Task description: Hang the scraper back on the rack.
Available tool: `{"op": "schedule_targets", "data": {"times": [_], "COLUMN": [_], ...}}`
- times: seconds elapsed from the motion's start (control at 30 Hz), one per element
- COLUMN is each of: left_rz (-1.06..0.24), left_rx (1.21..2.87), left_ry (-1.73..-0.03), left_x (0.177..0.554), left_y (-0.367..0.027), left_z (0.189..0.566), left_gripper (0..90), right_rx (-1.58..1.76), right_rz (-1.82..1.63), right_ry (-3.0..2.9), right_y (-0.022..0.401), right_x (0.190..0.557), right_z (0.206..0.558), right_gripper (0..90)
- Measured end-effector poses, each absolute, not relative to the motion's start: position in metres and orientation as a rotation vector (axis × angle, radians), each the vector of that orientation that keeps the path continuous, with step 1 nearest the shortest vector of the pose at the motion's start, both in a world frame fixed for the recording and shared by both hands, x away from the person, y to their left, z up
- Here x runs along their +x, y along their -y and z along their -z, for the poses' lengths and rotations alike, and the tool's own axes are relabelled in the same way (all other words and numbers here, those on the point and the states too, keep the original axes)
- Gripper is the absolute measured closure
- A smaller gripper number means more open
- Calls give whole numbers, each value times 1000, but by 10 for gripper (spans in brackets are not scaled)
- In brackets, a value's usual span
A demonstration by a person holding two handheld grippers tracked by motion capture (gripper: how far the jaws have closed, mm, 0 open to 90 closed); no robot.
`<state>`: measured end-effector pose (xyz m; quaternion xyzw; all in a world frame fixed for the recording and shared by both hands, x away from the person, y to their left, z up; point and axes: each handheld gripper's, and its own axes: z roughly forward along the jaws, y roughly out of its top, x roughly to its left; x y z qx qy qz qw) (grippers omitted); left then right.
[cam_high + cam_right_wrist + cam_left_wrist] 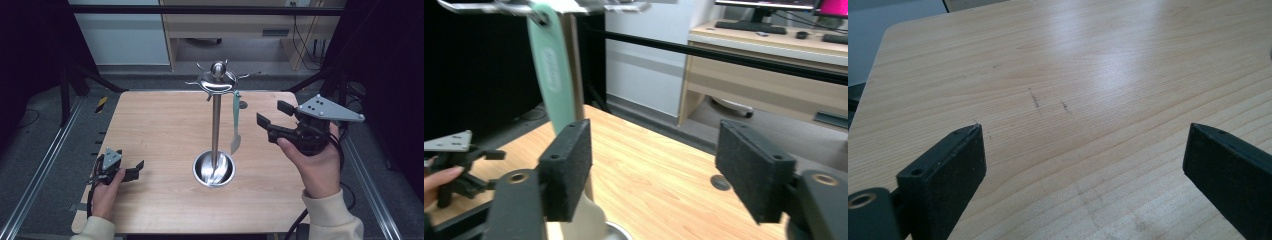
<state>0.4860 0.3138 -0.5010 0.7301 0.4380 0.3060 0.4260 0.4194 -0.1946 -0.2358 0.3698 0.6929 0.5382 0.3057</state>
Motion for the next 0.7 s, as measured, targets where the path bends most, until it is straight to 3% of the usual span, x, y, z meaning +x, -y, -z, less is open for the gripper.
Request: {"op": "schedule_targets", "data": {"times": [0.3,0.7], "left_rz": [-755,-828], "left_rx": [1791,1699], "left_ry": [-1106,-1118], "left_x": [485,483], "left_y": [-317,-322], "left_z": [501,497], "left_gripper": [36,36], "right_rx": [1081,1074], "right_rz": [-1351,-1303], "right_ry": [-1745,-1854], "right_y": [210,207], "right_x": [419,426], "right_z": [264,315], "right_gripper": [125,72]}}
